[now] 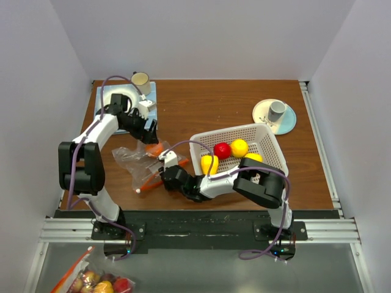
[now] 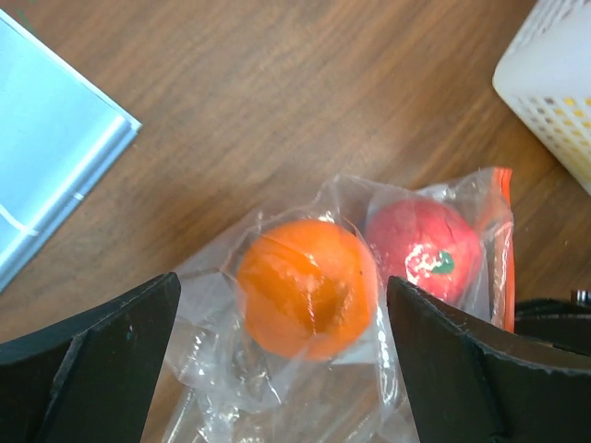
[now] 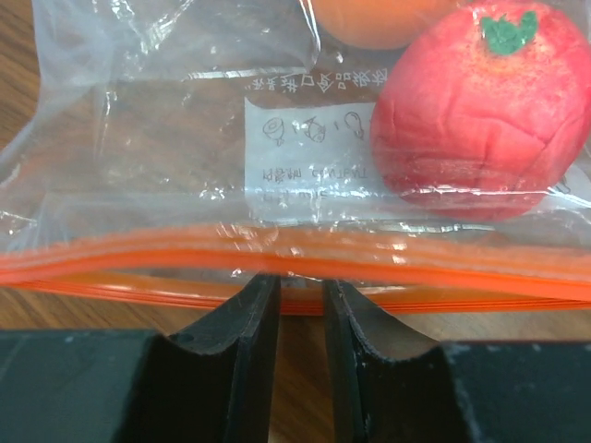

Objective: Open the zip-top bag and remove the fake food

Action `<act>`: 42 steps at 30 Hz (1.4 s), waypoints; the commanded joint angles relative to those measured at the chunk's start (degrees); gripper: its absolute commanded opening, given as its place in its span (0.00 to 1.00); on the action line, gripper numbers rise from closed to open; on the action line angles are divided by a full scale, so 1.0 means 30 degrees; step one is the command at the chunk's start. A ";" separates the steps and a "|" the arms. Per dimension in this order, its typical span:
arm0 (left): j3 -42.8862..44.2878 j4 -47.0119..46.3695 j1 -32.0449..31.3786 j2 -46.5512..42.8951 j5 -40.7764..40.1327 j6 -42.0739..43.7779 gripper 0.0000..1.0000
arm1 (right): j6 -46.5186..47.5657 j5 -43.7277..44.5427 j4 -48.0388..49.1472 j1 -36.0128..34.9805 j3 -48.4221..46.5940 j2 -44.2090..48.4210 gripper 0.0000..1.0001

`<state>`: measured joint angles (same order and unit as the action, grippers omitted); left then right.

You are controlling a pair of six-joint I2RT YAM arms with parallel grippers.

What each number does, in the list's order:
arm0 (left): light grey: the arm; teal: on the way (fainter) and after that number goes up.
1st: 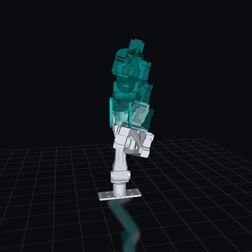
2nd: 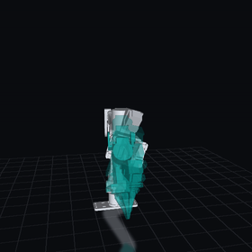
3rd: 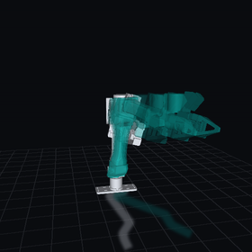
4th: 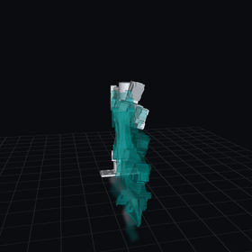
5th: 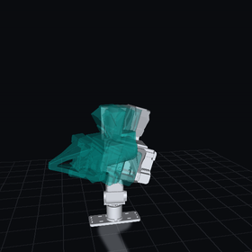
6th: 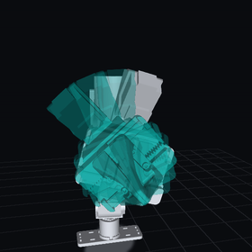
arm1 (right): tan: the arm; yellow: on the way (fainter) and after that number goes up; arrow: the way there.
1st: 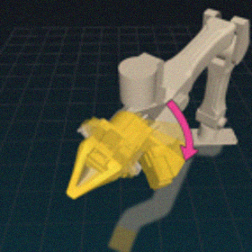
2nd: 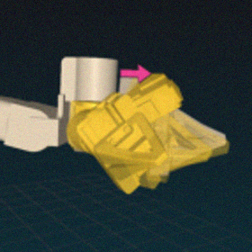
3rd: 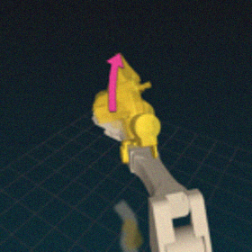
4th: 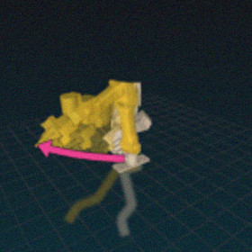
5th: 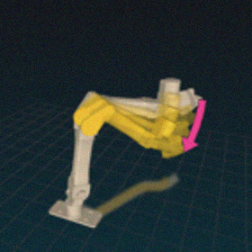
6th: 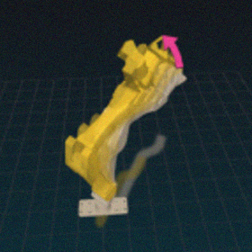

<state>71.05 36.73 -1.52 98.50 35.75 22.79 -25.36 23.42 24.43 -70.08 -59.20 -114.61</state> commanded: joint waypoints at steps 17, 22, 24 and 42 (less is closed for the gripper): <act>0.0339 -0.1229 0.0506 -0.0135 -0.1015 -0.0067 1.00 | -0.0891 -0.0072 -0.0554 -0.0252 0.1218 0.1259 0.27; 0.1741 -0.1200 0.0506 -0.1893 -0.3564 0.0871 1.00 | -0.1037 -0.0218 -0.0670 -0.0310 0.1130 0.1259 0.27; 0.2534 -0.0499 0.1208 -0.2478 -0.2869 0.0871 1.00 | -0.1008 -0.0160 -0.0759 -0.0310 0.1101 0.1259 0.27; -0.0303 0.7650 0.0829 -0.0520 0.4432 0.3304 1.00 | -0.1623 0.0075 -0.0906 -0.0486 0.0807 0.0673 0.14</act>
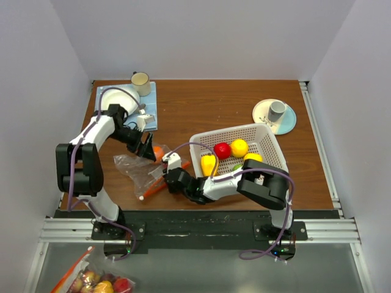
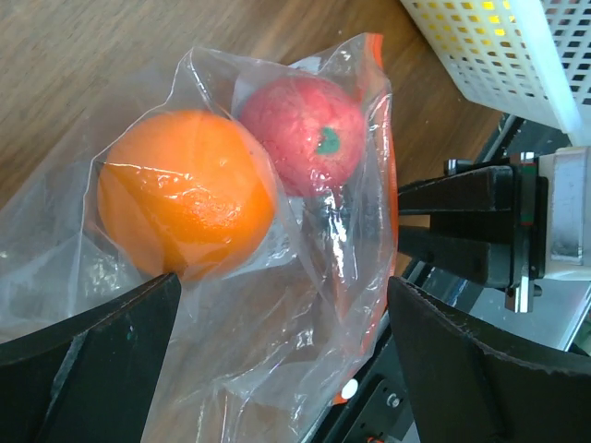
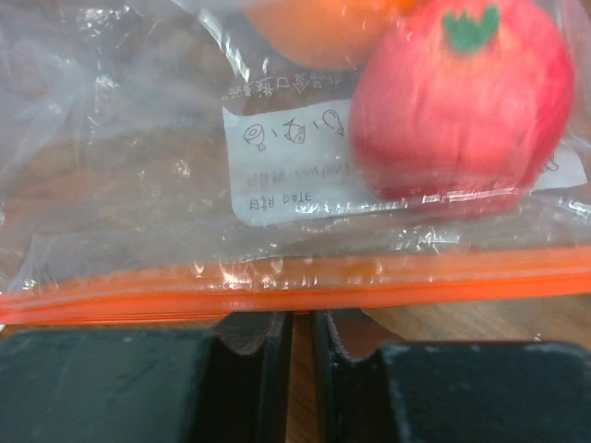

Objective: Open the zip-top bag and remove the fake food

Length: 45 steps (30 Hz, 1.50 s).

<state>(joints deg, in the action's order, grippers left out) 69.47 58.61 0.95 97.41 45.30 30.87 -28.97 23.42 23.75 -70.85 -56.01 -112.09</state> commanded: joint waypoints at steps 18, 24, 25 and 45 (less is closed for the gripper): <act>0.4259 -0.3833 0.0005 0.4122 0.0340 -0.2378 1.00 | -0.0509 -0.0512 -0.0386 -0.0612 0.0183 -0.0867 0.12; 0.5203 -0.4096 -0.0141 0.5119 0.1161 -0.3113 1.00 | -0.0392 -0.0570 -0.0533 -0.0641 0.0066 -0.0927 0.12; 0.5057 -0.4242 -0.0141 0.5148 0.1131 -0.3055 1.00 | -0.0392 -0.0599 -0.0562 -0.0641 0.0066 -0.0898 0.12; 0.0575 -0.6413 -0.1606 0.4886 -0.3264 -0.1474 1.00 | 0.2650 0.4175 -0.1268 -0.0700 -0.1834 -0.0396 0.66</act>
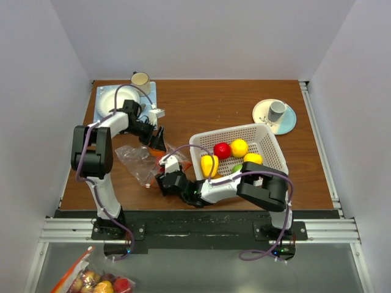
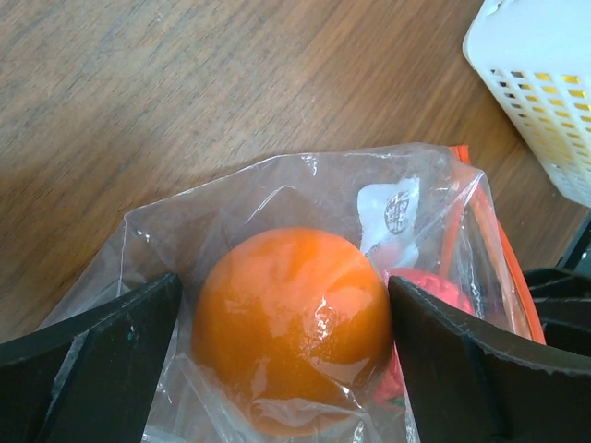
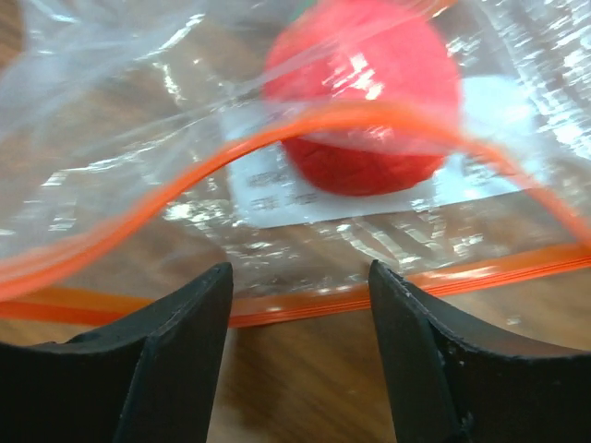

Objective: Open the zip-top bag and remove the fake food

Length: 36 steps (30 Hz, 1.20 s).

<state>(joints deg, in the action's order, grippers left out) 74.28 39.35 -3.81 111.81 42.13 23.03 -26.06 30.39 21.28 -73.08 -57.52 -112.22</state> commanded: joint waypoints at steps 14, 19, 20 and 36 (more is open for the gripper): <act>-0.1996 0.2028 0.0012 0.0025 -0.2178 0.2987 1.00 | 0.5230 0.3404 0.1431 0.0307 -0.3532 -0.2317 0.66; -0.2377 0.2380 0.0012 -0.0062 -0.2003 0.3048 1.00 | 0.5787 0.2848 0.2485 0.0336 -0.3971 -0.2435 0.68; -0.2464 0.2438 0.0012 -0.0063 -0.1915 0.3047 1.00 | 0.5759 0.2790 0.2691 0.0336 -0.4059 -0.2436 0.69; -0.3578 0.2819 -0.0018 -0.0619 -0.1827 0.2431 1.00 | 0.4498 0.4252 0.5388 0.0278 -0.5816 -0.4513 0.74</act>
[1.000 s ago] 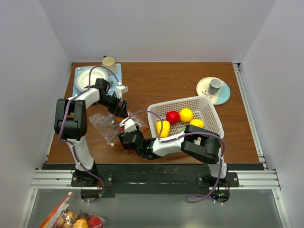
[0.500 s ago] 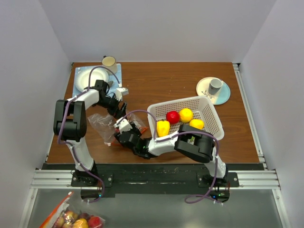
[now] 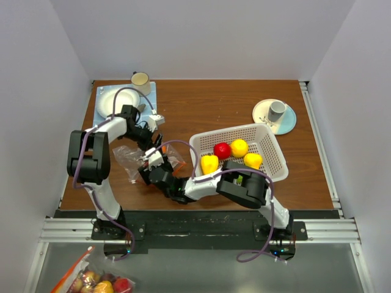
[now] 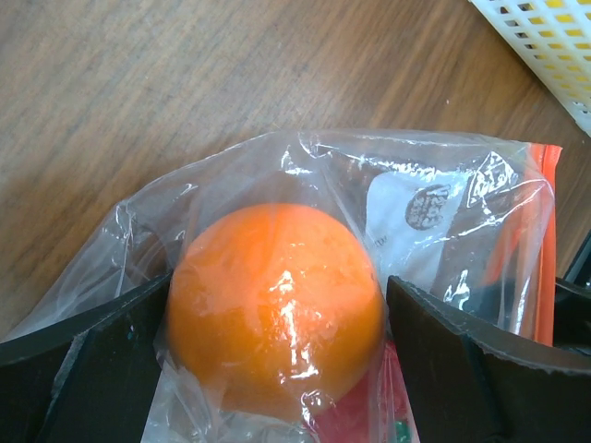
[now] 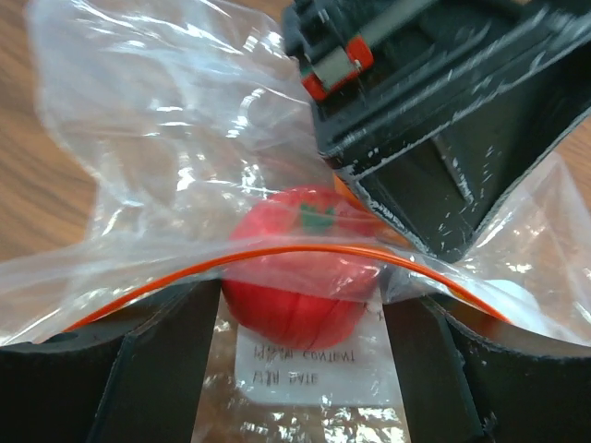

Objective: Open the zip-top bag and remove the fake food

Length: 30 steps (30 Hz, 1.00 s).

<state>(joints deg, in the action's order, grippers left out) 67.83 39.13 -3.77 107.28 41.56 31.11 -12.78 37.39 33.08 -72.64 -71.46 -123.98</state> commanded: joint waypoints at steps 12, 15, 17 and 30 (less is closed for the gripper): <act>-0.1431 0.3245 0.0026 0.0742 -0.2397 -0.0058 1.00 | -0.0310 -0.0040 0.1720 0.0249 0.1286 0.1824 0.17; -0.0816 0.3156 0.0026 0.1034 -0.2545 -0.0380 1.00 | -0.0867 -0.0391 0.0407 0.0220 0.3074 0.4546 0.00; -0.0348 0.3098 0.0026 0.1152 -0.2545 -0.0614 1.00 | -0.0840 -0.0566 -0.0359 0.0161 0.4533 0.6164 0.00; 0.0913 0.5762 0.0319 -0.0397 -0.0613 0.0145 1.00 | -0.5258 0.6224 -1.2244 0.2736 0.7238 1.6189 0.00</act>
<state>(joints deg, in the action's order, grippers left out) 70.04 48.88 -3.29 107.77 41.10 30.65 -18.94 44.69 12.78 -70.22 -50.96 -79.09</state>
